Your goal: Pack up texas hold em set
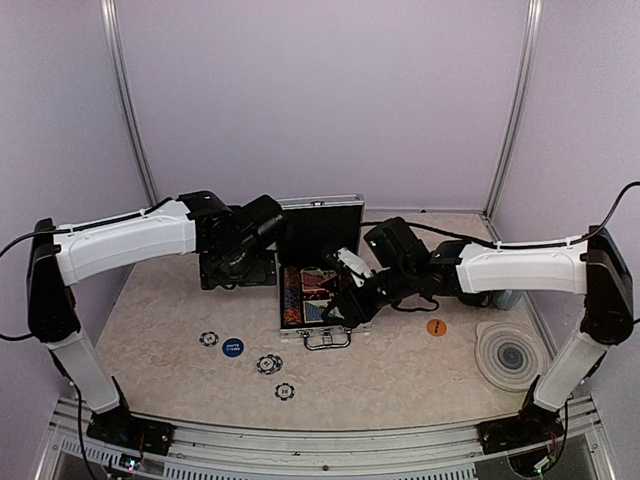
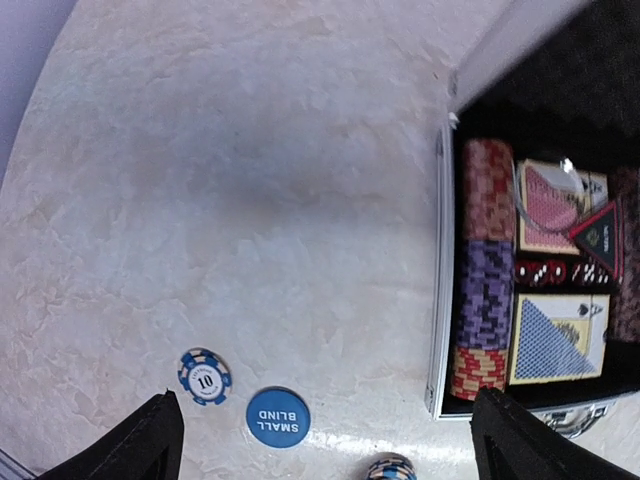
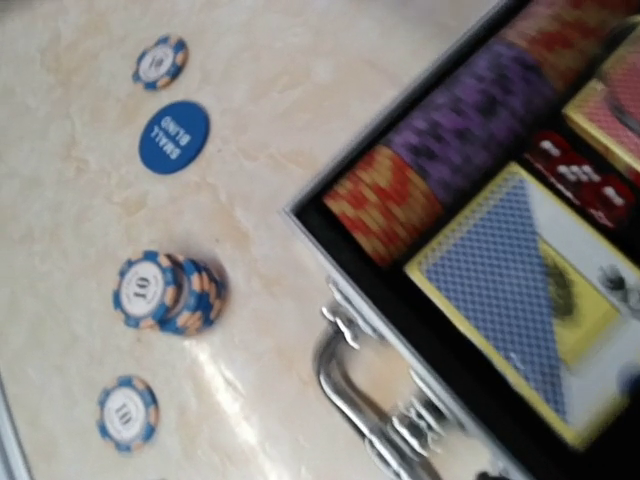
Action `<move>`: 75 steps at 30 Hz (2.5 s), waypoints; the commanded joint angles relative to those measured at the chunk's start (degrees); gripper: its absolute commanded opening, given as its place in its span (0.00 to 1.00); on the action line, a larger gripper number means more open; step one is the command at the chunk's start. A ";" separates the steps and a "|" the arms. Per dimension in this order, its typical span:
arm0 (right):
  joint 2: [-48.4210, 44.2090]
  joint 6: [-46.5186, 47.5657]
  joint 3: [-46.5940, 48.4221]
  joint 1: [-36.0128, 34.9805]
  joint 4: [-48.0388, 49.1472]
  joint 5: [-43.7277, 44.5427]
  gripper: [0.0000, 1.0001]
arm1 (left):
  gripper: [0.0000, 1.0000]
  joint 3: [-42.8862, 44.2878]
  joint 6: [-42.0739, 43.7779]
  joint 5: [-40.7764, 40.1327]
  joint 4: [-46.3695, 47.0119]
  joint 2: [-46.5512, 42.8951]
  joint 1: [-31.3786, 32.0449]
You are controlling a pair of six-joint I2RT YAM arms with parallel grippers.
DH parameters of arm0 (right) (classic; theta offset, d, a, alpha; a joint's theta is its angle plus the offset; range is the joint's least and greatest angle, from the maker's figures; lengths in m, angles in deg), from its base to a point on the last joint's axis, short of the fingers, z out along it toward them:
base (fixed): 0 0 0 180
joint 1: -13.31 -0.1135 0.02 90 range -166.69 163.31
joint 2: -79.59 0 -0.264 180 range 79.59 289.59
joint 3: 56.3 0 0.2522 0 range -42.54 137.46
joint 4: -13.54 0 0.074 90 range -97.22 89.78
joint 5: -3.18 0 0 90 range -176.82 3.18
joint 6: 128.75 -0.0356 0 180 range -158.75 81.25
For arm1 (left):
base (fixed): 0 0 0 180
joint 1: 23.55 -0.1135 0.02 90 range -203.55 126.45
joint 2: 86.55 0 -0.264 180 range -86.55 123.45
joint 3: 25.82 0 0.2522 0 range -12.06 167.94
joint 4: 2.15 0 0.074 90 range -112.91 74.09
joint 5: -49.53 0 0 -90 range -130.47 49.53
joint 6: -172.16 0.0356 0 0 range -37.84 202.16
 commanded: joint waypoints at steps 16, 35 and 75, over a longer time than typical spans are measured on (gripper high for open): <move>34.51 -3.37 44.47 -14.66 -24.97 9.07 0.96 | 0.99 -15.60 -6.93 -12.36 0.65 -21.61 -12.39; 47.43 -8.03 60.92 -16.26 -37.44 14.56 0.97 | 0.99 -20.51 -2.01 -17.94 6.49 -21.68 -14.83; 50.96 -8.74 64.35 -19.48 -43.41 20.09 0.80 | 0.99 -26.76 2.06 -13.37 13.01 -22.07 -18.33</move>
